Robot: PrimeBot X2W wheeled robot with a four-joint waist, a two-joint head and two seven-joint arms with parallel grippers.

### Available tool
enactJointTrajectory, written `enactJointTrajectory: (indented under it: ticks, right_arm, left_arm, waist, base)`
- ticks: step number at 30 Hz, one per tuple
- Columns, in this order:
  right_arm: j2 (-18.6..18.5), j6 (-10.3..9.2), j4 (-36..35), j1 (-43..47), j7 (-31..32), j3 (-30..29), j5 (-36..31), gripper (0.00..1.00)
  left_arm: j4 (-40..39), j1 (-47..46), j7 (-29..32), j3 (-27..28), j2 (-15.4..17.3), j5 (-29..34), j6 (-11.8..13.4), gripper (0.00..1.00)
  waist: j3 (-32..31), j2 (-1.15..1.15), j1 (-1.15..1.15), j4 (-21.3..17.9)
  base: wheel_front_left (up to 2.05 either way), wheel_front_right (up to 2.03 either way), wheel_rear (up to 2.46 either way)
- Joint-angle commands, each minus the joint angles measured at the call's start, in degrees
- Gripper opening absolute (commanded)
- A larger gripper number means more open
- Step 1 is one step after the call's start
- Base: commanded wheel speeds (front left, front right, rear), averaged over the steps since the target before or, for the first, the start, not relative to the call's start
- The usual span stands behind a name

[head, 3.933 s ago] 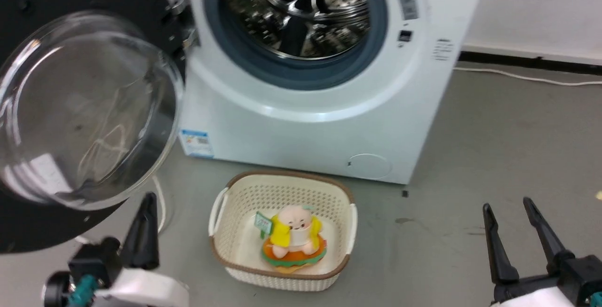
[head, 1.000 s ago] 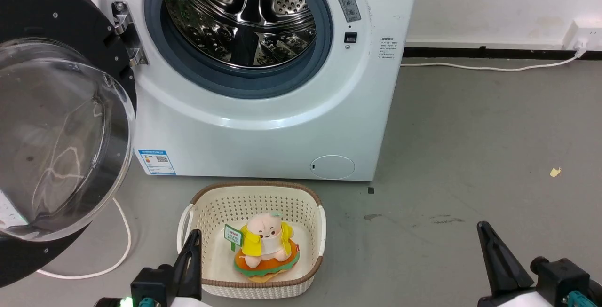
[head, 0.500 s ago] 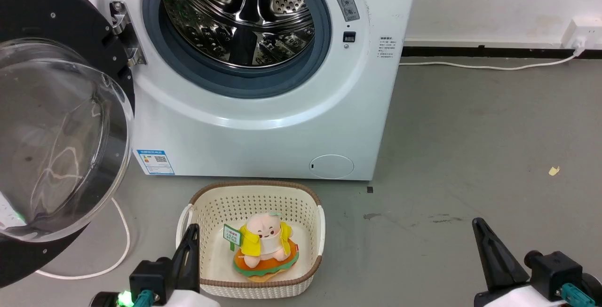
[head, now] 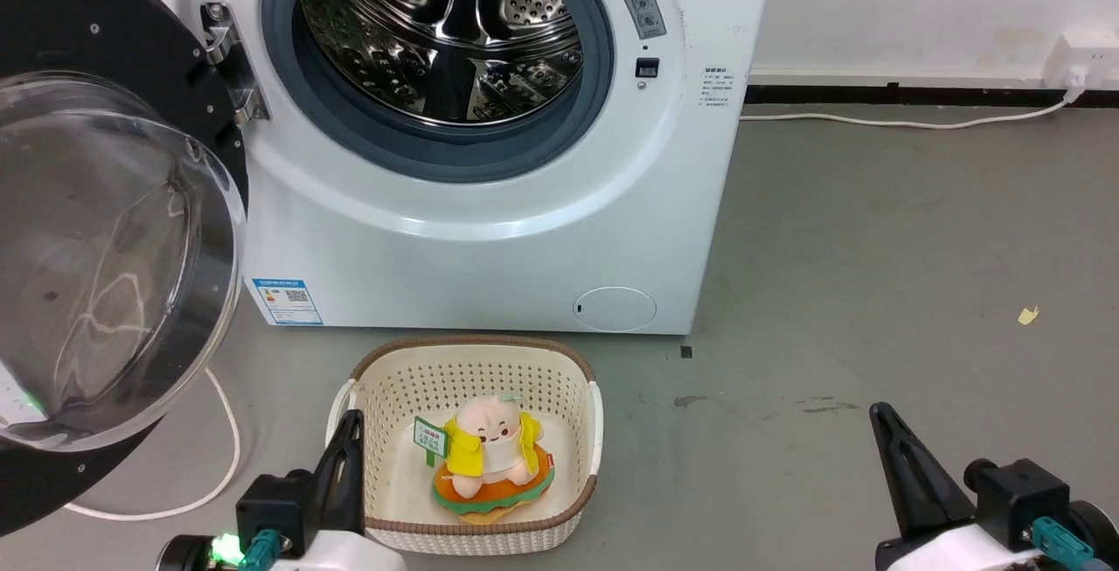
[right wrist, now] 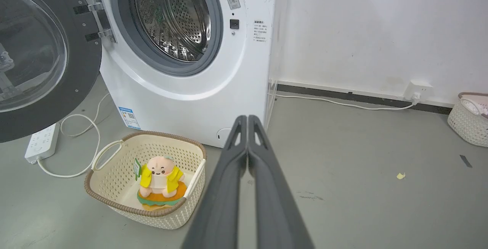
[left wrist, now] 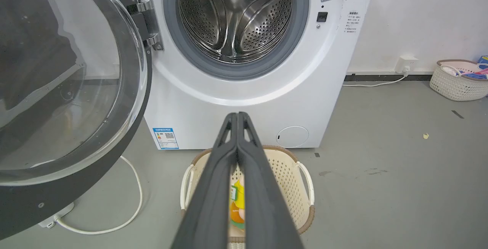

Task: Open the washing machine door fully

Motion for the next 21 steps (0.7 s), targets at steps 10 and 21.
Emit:
enactJointTrajectory:
  ticks: [10,21]
  right_arm:
    - [0.2,-0.03,-0.1,-1.9,1.4,0.4,-0.9,0.00]
    - [0.2,-0.03,-0.1,-2.5,2.6,0.8,-1.4,0.00]
  left_arm:
    - [-0.6,-1.5,1.6,1.6,-1.1,1.7,-1.0,0.00]
    - [-1.0,-2.0,2.8,2.8,-1.7,2.9,-1.7,0.00]
  waist:
    - [0.1,0.00,0.00,-0.1]
    - [0.1,0.00,0.00,-0.3]
  base:
    - [0.00,0.00,0.00]
    - [0.00,0.00,0.00]
